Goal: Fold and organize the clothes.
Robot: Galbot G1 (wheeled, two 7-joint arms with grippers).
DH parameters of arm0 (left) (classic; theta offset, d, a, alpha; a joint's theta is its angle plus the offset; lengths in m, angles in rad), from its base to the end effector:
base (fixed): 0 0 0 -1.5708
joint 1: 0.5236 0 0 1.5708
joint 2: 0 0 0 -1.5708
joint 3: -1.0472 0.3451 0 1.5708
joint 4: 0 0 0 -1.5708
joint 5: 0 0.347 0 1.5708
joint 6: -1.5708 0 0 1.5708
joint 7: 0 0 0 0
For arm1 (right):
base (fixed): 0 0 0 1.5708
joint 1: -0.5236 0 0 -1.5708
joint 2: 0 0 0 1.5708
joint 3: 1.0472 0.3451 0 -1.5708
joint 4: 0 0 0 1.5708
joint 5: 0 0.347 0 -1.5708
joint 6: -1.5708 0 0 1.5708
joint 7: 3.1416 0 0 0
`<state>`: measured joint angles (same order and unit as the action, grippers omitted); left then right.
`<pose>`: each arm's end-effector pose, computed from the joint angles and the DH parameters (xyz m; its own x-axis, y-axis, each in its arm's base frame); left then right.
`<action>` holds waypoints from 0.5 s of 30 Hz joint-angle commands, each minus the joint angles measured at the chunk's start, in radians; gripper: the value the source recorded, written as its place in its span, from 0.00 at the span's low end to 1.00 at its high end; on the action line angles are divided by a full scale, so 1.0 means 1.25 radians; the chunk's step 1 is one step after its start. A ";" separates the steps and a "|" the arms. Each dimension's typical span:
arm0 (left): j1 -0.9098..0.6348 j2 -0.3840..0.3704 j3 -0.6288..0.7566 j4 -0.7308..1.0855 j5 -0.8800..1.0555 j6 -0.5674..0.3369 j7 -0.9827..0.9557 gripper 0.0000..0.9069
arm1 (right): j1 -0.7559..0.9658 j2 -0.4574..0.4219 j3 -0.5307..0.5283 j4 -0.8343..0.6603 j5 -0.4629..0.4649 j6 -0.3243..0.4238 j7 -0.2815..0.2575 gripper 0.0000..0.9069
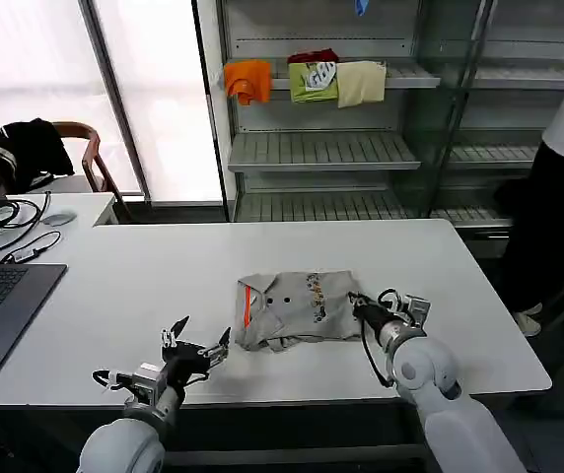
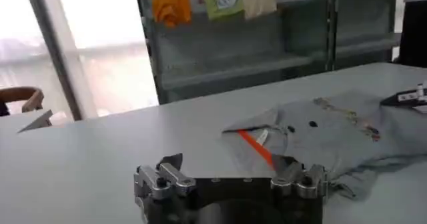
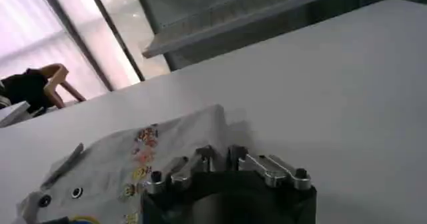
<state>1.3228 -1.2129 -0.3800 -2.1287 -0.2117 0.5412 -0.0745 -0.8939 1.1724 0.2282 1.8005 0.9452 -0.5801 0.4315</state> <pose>0.2352 0.0171 -0.2390 -0.9332 0.1712 0.3159 0.2170 0.9693 0.1159 0.3627 -0.0126 -0.2307 -0.8758 -0.2058 0.4365 -0.0636 0.9458 0.3184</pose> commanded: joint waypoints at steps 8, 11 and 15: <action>0.003 -0.076 -0.013 -0.033 -0.020 -0.042 -0.045 1.00 | -0.083 -0.007 0.097 0.114 -0.370 0.055 -0.059 1.00; 0.003 -0.088 -0.012 -0.041 -0.021 -0.045 -0.050 1.00 | -0.101 -0.025 0.126 0.164 -0.401 0.062 -0.064 1.00; 0.001 -0.101 -0.011 -0.046 -0.023 -0.056 -0.062 1.00 | -0.119 -0.044 0.156 0.192 -0.405 0.058 -0.064 1.00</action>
<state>1.3244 -1.2911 -0.3936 -2.1699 -0.2328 0.4979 -0.1244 -0.9722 1.1531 0.3223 1.9067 0.6542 -0.5387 0.3766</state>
